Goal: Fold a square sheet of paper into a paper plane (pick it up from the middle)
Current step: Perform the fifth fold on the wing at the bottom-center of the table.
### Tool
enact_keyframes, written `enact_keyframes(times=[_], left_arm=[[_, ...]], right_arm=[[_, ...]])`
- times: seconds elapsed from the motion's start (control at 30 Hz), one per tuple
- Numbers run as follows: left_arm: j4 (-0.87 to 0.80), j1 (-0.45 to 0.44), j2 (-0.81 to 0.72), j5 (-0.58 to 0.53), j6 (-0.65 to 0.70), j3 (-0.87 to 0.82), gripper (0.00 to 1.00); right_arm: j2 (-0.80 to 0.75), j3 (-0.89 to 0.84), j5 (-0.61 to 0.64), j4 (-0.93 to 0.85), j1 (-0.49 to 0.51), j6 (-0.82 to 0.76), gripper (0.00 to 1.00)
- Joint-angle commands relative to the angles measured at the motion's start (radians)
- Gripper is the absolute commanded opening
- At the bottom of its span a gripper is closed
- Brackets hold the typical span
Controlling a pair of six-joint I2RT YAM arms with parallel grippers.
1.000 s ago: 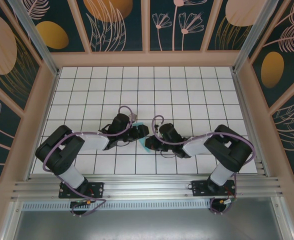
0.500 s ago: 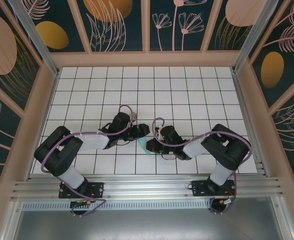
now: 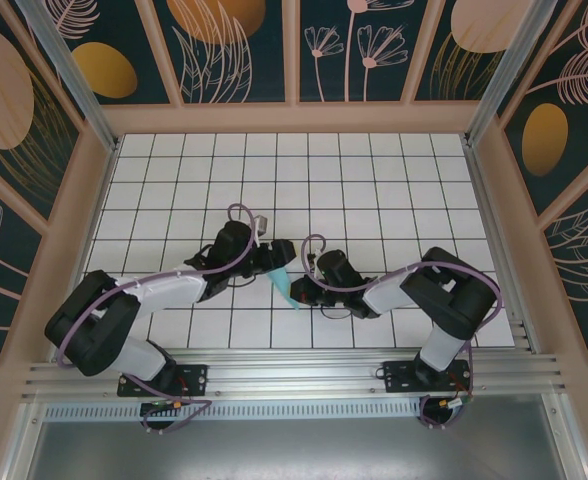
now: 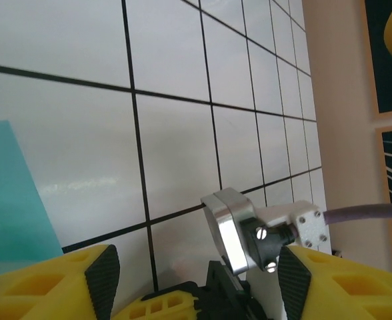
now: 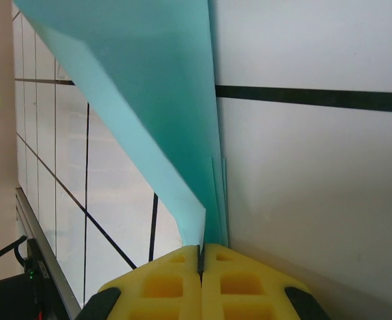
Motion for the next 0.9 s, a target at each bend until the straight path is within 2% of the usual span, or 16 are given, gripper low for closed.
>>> enact_keyframes(times=[0.0,0.47,0.63,0.87], left_arm=[[0.074,-0.002,0.041,0.050,-0.011,-0.022,0.66],[0.203,-0.003,0.134,0.029,0.032,-0.075,0.68],[0.178,-0.003,0.176,-0.028,0.070,-0.079,0.68],[0.187,-0.001,0.242,-0.034,0.087,-0.084,0.67]], right_arm=[[0.049,0.015,0.042,-0.088,0.018,0.011,0.06],[0.048,0.025,0.049,-0.124,0.020,0.010,0.07],[0.043,0.031,0.044,-0.135,0.021,0.007,0.07],[0.048,0.043,0.037,-0.160,0.032,-0.002,0.08]])
